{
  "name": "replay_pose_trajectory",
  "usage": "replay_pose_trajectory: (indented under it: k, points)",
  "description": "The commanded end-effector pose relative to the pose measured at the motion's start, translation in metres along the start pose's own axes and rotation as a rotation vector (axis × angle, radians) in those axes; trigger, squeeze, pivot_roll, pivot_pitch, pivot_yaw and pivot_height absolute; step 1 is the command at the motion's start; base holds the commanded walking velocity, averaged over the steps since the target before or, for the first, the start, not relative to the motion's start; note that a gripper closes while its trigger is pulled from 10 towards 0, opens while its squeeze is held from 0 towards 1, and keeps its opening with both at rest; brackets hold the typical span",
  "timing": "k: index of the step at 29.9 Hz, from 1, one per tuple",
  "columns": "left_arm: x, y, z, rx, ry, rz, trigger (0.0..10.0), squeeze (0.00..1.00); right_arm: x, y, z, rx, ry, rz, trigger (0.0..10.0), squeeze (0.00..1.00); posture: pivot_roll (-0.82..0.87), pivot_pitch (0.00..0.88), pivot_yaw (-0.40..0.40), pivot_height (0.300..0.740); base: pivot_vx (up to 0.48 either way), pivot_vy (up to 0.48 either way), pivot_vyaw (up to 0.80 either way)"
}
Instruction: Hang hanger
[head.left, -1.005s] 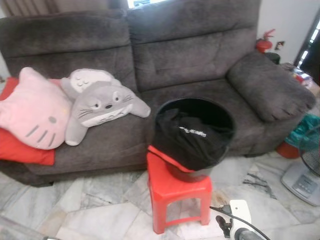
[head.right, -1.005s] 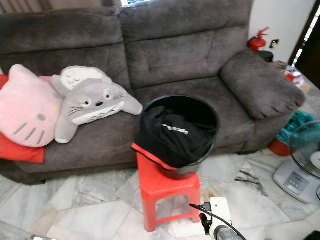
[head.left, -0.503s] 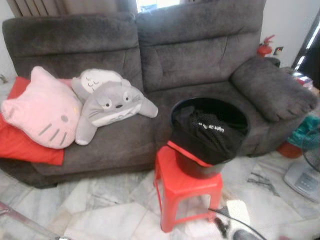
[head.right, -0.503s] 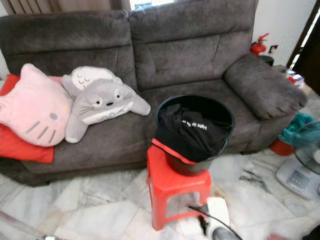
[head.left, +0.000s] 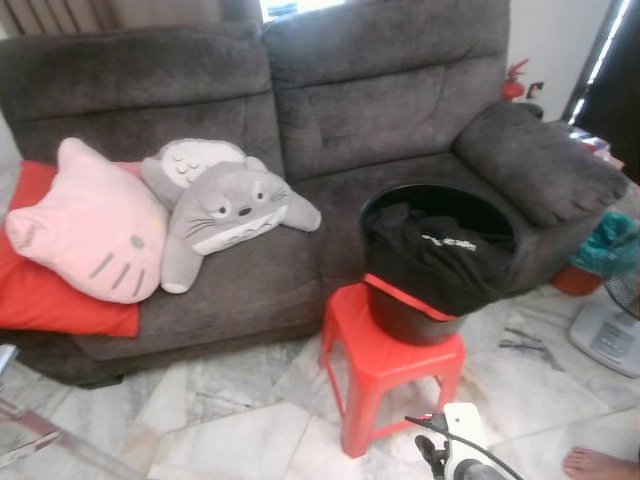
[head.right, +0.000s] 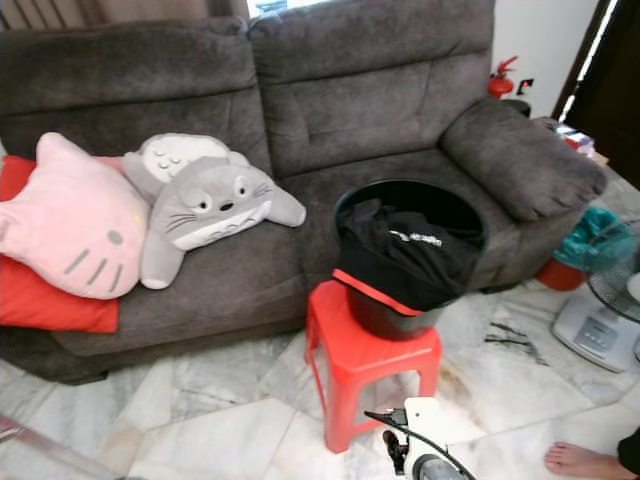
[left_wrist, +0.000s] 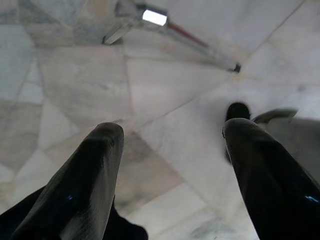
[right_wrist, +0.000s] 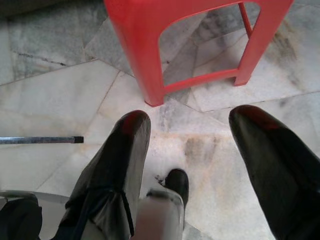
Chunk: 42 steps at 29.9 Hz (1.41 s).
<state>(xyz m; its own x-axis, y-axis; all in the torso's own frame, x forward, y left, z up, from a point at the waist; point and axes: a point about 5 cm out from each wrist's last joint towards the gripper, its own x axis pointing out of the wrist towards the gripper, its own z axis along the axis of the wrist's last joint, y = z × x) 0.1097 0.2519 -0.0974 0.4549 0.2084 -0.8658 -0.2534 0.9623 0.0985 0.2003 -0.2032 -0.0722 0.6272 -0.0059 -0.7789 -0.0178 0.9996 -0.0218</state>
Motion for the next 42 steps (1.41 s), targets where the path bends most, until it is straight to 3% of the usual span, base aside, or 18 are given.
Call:
replay_pose_trajectory:
  k: [1, 10, 15, 24, 25, 28, 32, 35, 42]
  points:
    - [0.000, -0.001, -0.003, 0.024, 0.014, -0.006, 10.0, 0.00, -0.001, -0.004, -0.005, 0.002, 0.015, -0.012, 10.0, 0.00, -0.18, 0.000, 0.100, 0.740, 0.000, 0.000, 0.00]
    - [0.000, -0.001, -0.002, 0.017, 0.011, -0.009, 10.0, 0.00, -0.001, -0.004, -0.004, 0.002, 0.011, -0.015, 10.0, 0.00, -0.17, 0.000, 0.100, 0.740, 0.000, 0.000, 0.00]
    - [0.000, -0.001, -0.002, 0.009, 0.004, -0.008, 10.0, 0.00, -0.002, -0.008, 0.003, 0.001, -0.071, -0.084, 10.0, 0.00, -0.17, 0.000, 0.104, 0.740, 0.000, 0.000, 0.00]
    - [0.000, 0.000, -0.002, 0.022, 0.007, -0.007, 10.0, 0.00, -0.005, -0.008, 0.016, -0.094, -0.217, -0.121, 10.0, 0.00, -0.19, 0.000, 0.113, 0.740, 0.000, 0.000, 0.00]
    - [0.000, 0.000, -0.001, 0.024, 0.006, -0.008, 10.0, 0.00, -0.005, -0.005, 0.042, -0.093, -0.352, -0.126, 10.0, 0.00, -0.19, 0.000, 0.113, 0.740, 0.000, 0.000, 0.00]
    - [0.000, 0.001, -0.001, 0.027, 0.006, -0.009, 10.0, 0.00, -0.008, -0.002, 0.083, -0.153, -0.514, -0.132, 10.0, 0.00, -0.20, 0.000, 0.116, 0.740, 0.000, 0.000, 0.00]
    - [0.000, 0.001, -0.001, 0.026, 0.006, -0.007, 10.0, 0.00, -0.011, -0.004, 0.093, -0.149, -0.571, -0.139, 10.0, 0.00, -0.20, 0.000, 0.112, 0.740, 0.000, 0.000, 0.00]
    - [0.000, 0.001, -0.001, 0.021, 0.005, -0.004, 10.0, 0.00, -0.018, -0.005, 0.105, -0.222, -0.670, -0.114, 10.0, 0.00, -0.21, 0.000, 0.115, 0.740, 0.000, 0.000, 0.00]
    - [0.000, 0.000, -0.001, 0.021, 0.003, -0.007, 10.0, 0.00, -0.028, -0.006, 0.108, -0.197, -0.751, -0.110, 10.0, 0.00, -0.22, 0.000, 0.112, 0.740, 0.000, 0.000, 0.00]
